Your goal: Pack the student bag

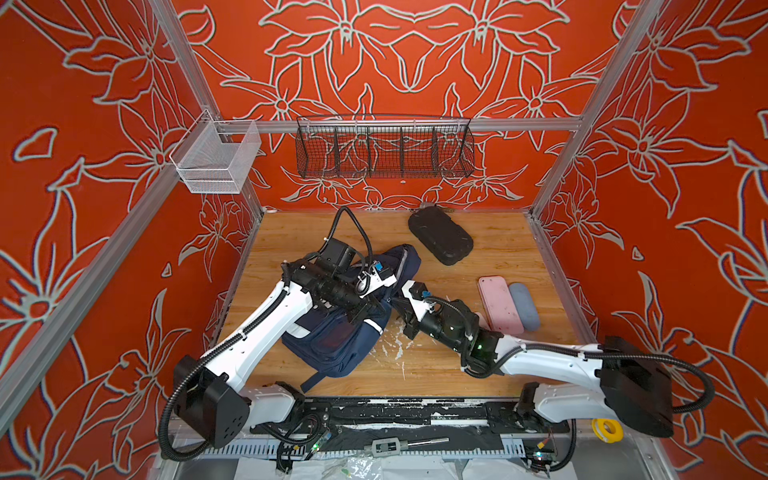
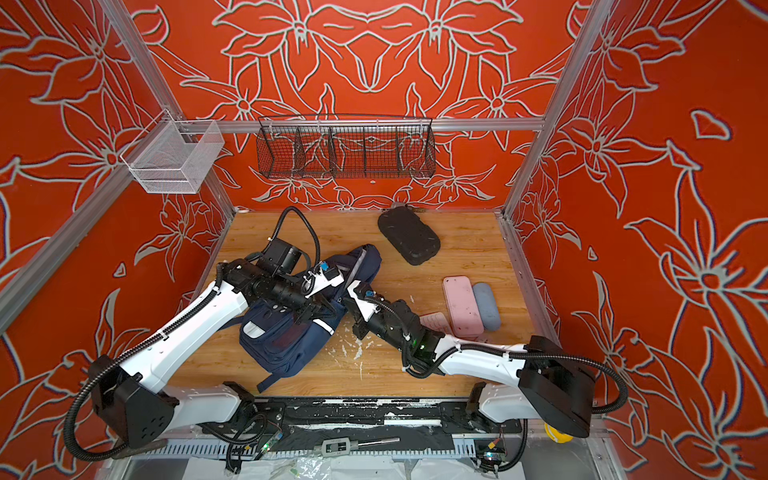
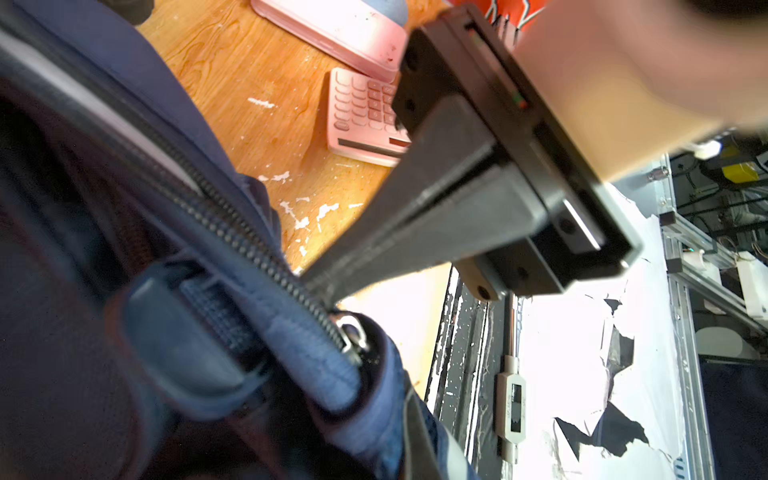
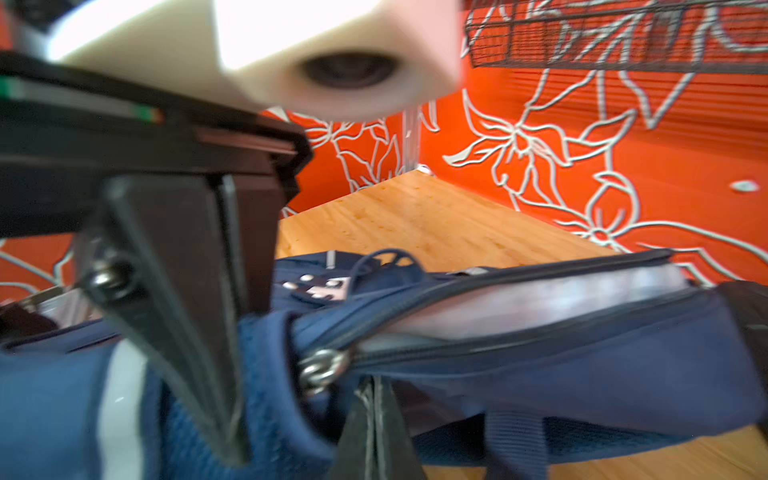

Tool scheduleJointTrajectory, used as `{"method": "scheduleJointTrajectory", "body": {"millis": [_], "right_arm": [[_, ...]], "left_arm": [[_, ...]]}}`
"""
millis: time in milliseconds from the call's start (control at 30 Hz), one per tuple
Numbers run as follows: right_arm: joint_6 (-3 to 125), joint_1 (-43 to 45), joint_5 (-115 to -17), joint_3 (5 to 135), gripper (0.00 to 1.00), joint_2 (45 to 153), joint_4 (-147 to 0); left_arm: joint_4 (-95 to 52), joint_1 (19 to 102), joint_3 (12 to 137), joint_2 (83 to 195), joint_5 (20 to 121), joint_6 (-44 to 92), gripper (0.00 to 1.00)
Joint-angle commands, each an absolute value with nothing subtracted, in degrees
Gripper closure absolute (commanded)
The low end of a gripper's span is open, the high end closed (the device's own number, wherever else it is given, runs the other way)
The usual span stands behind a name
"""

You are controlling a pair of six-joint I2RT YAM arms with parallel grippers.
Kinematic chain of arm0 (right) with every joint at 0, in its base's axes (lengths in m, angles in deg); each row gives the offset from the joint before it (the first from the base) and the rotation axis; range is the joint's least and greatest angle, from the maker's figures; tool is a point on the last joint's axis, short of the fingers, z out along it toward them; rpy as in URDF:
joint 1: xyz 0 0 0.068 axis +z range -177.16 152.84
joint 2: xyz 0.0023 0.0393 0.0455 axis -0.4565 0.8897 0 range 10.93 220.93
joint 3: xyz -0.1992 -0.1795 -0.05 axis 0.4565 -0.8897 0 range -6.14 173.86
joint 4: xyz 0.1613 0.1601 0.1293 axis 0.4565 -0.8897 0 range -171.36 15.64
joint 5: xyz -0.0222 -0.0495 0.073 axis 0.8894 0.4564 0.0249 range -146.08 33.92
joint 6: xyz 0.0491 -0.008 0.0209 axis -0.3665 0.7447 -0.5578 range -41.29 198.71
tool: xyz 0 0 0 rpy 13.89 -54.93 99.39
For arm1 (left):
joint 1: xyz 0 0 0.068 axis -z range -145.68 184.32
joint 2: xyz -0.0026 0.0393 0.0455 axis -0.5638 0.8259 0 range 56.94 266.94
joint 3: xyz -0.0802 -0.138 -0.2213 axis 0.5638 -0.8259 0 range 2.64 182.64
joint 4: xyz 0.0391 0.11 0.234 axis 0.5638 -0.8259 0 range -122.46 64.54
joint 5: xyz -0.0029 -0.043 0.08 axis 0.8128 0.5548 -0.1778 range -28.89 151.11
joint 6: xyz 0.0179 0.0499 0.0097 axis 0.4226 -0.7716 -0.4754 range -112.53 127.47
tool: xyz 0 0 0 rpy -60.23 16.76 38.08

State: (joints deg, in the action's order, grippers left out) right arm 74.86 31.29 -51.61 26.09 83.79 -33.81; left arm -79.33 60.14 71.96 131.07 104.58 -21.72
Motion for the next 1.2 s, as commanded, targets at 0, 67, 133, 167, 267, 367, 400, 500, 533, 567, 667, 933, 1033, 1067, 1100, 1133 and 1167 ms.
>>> {"method": "scheduleJointTrajectory", "body": {"millis": [0, 67, 133, 167, 267, 367, 400, 500, 533, 567, 667, 933, 1033, 1067, 1100, 1133, 1167], "right_arm": [[77.2, 31.0, -45.8, 27.1, 1.0, 81.9, -35.3], [77.5, 30.4, -45.4, 27.2, 1.0, 81.3, -37.0], [77.0, 29.6, -45.0, 27.2, 1.0, 80.7, -39.2], [76.8, 29.0, -45.6, 27.2, 1.0, 80.5, -40.7], [79.6, 27.9, -53.3, 25.4, 1.0, 79.2, -40.3], [83.1, 27.9, -63.2, 26.4, 0.88, 79.3, -43.0], [83.4, 27.9, -65.8, 27.7, 0.82, 79.7, -45.3], [83.4, 28.1, -71.3, 29.5, 0.75, 81.6, -44.9], [83.3, 28.2, -72.8, 29.2, 0.74, 82.1, -42.7], [82.4, 28.2, -73.6, 29.3, 0.71, 82.6, -41.3], [79.9, 28.3, -75.7, 30.4, 0.64, 84.7, -38.3], [66.7, 28.1, -74.4, 29.9, 0.6, 90.6, -20.7], [63.8, 28.1, -79.2, 31.5, 0.6, 94.1, -15.4], [63.5, 28.3, -80.8, 32.6, 0.61, 95.0, -15.8], [63.0, 28.5, -81.1, 33.3, 0.63, 95.9, -16.0], [62.2, 28.6, -81.0, 33.6, 0.68, 96.7, -15.3], [61.6, 28.5, -80.2, 32.8, 0.7, 97.2, -12.9]], "left_arm": [[-77.4, 61.5, 73.7, 129.0, 113.1, -25.3, 1.0], [-77.9, 61.5, 73.9, 129.5, 112.6, -25.7, 1.0], [-78.4, 61.5, 74.1, 129.7, 111.7, -26.2, 1.0], [-78.5, 61.5, 74.2, 129.7, 111.4, -26.5, 1.0], [-78.7, 61.5, 74.5, 129.9, 110.0, -27.3, 1.0], [-79.7, 61.5, 75.8, 130.9, 110.0, -28.8, 1.0], [-79.8, 61.6, 76.1, 131.3, 109.9, -29.2, 1.0], [-79.9, 61.6, 76.8, 132.0, 109.2, -30.2, 1.0], [-79.9, 61.7, 77.1, 132.2, 108.5, -30.7, 1.0], [-79.9, 61.8, 77.1, 132.3, 108.2, -31.3, 1.0], [-78.3, 61.8, 77.0, 132.0, 107.1, -32.9, 0.96], [-77.7, 62.1, 76.5, 131.1, 105.3, -38.4, 0.83], [-76.1, 62.1, 76.4, 131.1, 104.6, -39.5, 0.8], [-76.0, 62.0, 76.8, 131.7, 104.7, -39.4, 0.8], [-76.4, 61.8, 77.5, 132.4, 105.3, -39.6, 0.83], [-77.7, 61.6, 78.8, 133.6, 106.0, -40.3, 0.9], [-79.3, 61.6, 80.0, 134.7, 106.1, -40.7, 0.95]]}}
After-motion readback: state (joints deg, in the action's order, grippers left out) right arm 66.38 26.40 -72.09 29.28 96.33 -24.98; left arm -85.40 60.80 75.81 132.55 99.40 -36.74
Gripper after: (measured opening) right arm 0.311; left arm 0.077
